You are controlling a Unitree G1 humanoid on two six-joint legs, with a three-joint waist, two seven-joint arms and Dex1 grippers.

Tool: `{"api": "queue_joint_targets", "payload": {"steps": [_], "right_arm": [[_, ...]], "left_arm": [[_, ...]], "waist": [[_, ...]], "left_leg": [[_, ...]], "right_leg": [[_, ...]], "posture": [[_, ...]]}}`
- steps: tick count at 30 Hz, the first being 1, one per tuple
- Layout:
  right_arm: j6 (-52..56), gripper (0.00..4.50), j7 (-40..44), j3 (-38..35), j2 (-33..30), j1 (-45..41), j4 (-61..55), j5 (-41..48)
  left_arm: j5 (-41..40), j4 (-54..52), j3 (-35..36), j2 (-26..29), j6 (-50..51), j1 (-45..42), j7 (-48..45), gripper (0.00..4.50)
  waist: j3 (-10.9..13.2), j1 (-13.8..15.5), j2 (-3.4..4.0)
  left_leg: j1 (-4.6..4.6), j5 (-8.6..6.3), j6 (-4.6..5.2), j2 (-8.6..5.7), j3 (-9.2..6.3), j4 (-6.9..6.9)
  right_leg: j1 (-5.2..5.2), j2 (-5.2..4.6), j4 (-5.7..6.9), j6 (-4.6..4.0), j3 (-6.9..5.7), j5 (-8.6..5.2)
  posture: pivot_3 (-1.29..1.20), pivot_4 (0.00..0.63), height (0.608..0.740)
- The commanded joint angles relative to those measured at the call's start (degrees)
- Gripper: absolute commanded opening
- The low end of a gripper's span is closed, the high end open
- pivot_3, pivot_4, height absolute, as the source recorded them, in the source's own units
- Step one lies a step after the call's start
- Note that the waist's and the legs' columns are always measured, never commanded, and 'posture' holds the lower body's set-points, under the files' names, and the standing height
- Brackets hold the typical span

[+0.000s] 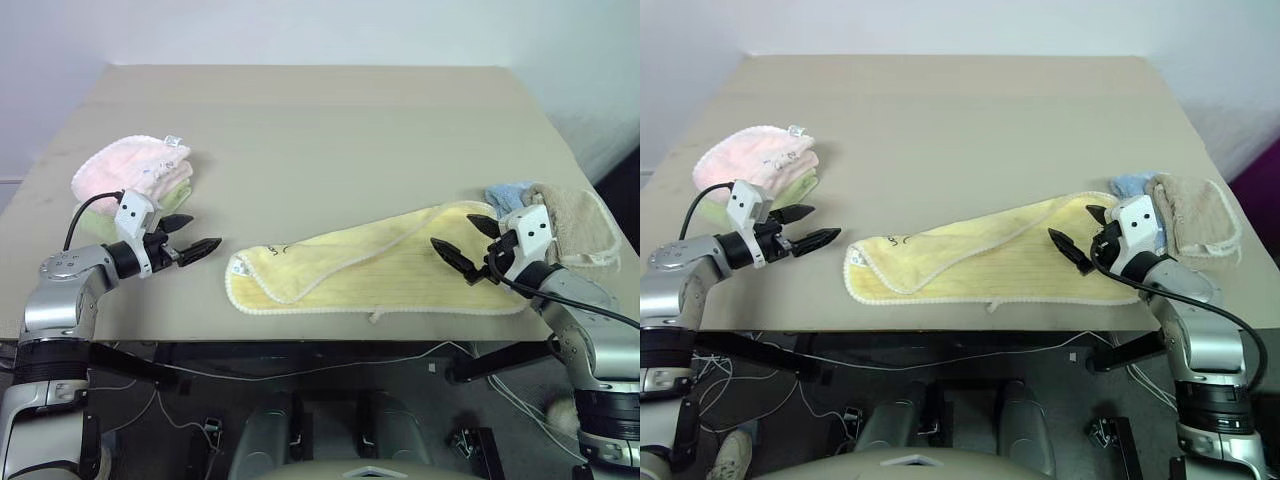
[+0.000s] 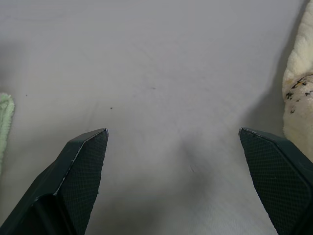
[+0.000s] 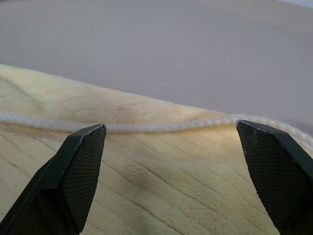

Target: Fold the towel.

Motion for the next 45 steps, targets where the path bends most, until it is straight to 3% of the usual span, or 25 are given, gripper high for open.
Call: {"api": "queue_joint_targets", "payload": {"steps": [1,13,25,29,33,37,45], "right_arm": [[-0.5,4.47,0.0,-0.5,0.7,0.3,-2.6,1.3],[-1.4,4.47,-0.6,-0.1,1.1,-1.0,-1.9,0.4],[-1.8,4.47,-0.6,0.5,1.9,-2.4,0.1,0.3],[-1.4,4.47,-2.0,0.7,2.5,-1.7,-1.4,0.2],[-1.1,4.47,-3.4,-0.2,3.1,1.9,-4.5,0.7],[-0.5,4.47,-5.1,-0.5,3.7,3.4,-7.0,0.9],[0.6,4.47,-6.4,-1.6,3.6,4.9,-9.5,1.4]], "left_arm": [[-1.1,-3.2,0.7,0.0,0.5,-0.4,0.0,4.50],[-0.6,-3.3,-0.5,-1.6,-1.3,-2.5,-0.1,4.50],[-1.5,-12.1,-3.6,4.3,-6.1,0.0,-13.8,4.50],[1.1,-11.1,-6.6,7.3,-11.3,-0.5,-20.1,4.50],[9.6,-7.9,-13.3,8.8,-23.5,-2.6,-23.8,4.50],[16.4,-0.3,-18.5,5.1,-37.4,-8.2,-22.2,4.50],[22.2,6.9,-24.4,-0.3,-51.1,-13.3,-20.3,4.50]], "waist": [[0.0,0.0,0.00],[0.0,0.0,0.00],[0.0,-0.2,0.02],[0.0,-0.1,0.04],[0.0,0.1,0.04],[0.0,0.1,0.04],[0.0,0.0,0.04]], "left_leg": [[0.00,0.00,0.00,0.00,0.00,0.00],[0.00,0.00,0.00,0.00,0.01,0.00],[-0.01,0.00,0.00,0.01,0.02,0.00],[0.00,0.00,-0.01,0.00,0.01,0.00],[-0.01,-0.01,0.00,-0.01,0.02,0.00],[-0.02,-0.15,0.25,-0.01,0.02,0.00],[-0.03,-0.17,0.33,-0.02,0.08,0.01]], "right_leg": [[0.00,0.00,0.00,0.00,0.00,0.00],[0.00,0.01,0.00,0.00,0.00,0.00],[-0.01,0.04,0.00,0.00,0.00,0.00],[-0.01,0.01,-0.01,-0.02,0.00,-0.01],[-0.01,0.01,-0.03,-0.02,-0.01,-0.01],[-0.02,0.00,-0.02,-0.03,-0.01,0.00],[-0.02,0.12,-0.01,-0.02,-0.01,0.01]], "posture": [[0.00,0.150,0.701],[0.00,0.150,0.701],[0.00,0.150,0.701],[0.00,0.150,0.701],[0.00,0.150,0.701],[0.00,0.150,0.701],[0.00,0.150,0.701]]}}
